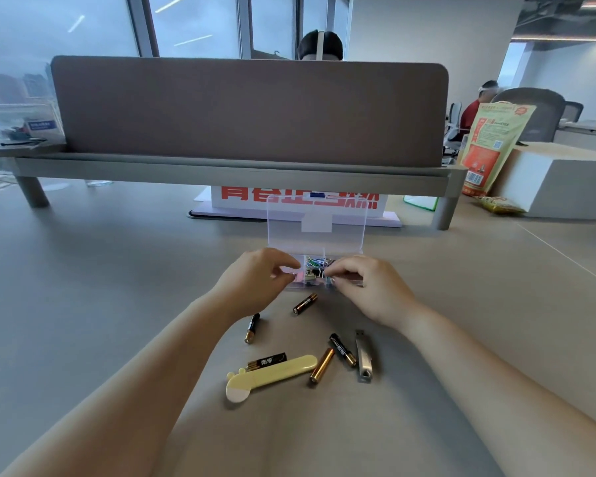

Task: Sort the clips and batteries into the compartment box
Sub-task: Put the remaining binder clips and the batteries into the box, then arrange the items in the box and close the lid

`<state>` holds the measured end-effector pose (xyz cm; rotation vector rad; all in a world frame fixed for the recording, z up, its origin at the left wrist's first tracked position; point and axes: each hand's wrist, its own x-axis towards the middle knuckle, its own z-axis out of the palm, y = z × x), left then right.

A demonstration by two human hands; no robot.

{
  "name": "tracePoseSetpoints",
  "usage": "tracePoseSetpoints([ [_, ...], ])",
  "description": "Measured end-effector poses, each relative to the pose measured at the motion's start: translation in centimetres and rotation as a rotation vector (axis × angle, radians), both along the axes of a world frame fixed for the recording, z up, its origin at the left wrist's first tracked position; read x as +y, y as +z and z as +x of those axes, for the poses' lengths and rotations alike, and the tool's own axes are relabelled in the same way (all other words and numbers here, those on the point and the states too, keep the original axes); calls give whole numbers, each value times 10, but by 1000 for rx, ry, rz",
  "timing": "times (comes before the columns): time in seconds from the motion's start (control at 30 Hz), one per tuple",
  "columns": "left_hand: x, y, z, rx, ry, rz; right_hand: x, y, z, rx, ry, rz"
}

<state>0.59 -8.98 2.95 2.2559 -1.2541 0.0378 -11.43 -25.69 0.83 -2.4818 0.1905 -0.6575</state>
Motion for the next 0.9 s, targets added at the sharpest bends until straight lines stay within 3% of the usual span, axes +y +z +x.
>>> tracePoseSetpoints([
  [0.1, 25, 2, -1, -34, 47, 41, 11, 2, -5, 13, 109, -30],
  [0.23, 50, 1, -11, 10, 192, 272, 27, 2, -2, 132, 195, -159],
  [0.43, 49, -5, -24, -8, 191, 353, 38, -3, 1, 318, 91, -299],
  [0.53, 46, -3, -30, -26, 177, 343, 38, -2, -5, 323, 37, -234],
  [0.67, 51, 0, -30, 144, 162, 228, 42, 9, -22, 218, 28, -24],
  [0.77, 55, 4, -34, 146, 121, 311, 46, 19, -30, 380, -15, -4],
  [0.9, 60, 9, -43, 76, 2, 455, 52, 22, -35, 574, -60, -249],
])
